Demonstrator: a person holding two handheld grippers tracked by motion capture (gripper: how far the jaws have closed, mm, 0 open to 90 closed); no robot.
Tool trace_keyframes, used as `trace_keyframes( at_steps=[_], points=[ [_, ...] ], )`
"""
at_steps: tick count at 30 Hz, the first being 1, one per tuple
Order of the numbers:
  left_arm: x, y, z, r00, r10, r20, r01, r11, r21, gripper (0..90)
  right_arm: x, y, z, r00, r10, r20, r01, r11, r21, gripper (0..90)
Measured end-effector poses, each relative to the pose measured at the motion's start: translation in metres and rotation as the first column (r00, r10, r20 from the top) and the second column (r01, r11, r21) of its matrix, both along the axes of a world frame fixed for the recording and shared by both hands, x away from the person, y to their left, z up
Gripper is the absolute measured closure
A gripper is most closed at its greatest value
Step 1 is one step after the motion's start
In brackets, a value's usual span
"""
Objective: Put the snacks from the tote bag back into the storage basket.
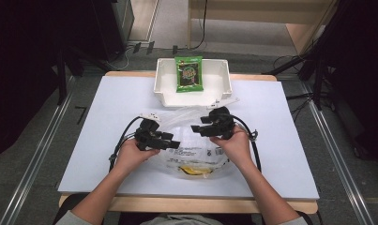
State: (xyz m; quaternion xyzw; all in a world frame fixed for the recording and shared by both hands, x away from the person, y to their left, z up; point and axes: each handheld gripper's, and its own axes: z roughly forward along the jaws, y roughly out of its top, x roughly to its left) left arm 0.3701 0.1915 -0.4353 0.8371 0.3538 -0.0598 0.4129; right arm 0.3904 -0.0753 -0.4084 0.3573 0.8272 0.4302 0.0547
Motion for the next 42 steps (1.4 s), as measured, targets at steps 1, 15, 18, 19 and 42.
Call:
trace_keyframes(
  at_steps=[1, 15, 18, 19, 42],
  points=[
    [0.000, 0.000, 0.000, 1.0000, -0.001, 0.002, 0.001, 1.0000, 0.001, 42.3, -0.002, 0.000, -0.001, 1.0000, 0.001, 0.003, -0.001, 1.000, 0.002, 44.2],
    [-0.001, -0.001, 0.001, 1.0000, -0.003, 0.004, 0.003, 1.0000, -0.001, 42.1, -0.033, -0.002, -0.018, 0.9994, 0.029, 0.021, -0.028, 0.999, -0.025, 43.8],
    [-0.002, -0.001, 0.002, 0.9999, -0.007, 0.007, 0.007, 1.0000, 0.006, 42.1, -0.038, -0.005, -0.023, 0.9993, 0.032, 0.017, -0.031, 0.999, -0.027, 43.7],
    [-0.002, -0.001, 0.002, 0.9999, -0.007, 0.007, 0.007, 1.0000, 0.006, 42.1, -0.039, -0.006, -0.024, 0.9994, 0.031, 0.015, -0.030, 0.999, -0.025, 43.7],
    [-0.003, -0.003, 0.003, 0.9997, -0.019, 0.013, 0.019, 0.9998, 0.006, 41.5, -0.039, -0.011, -0.031, 0.9996, 0.030, -0.001, -0.030, 0.999, -0.020, 43.8]
  ],
)
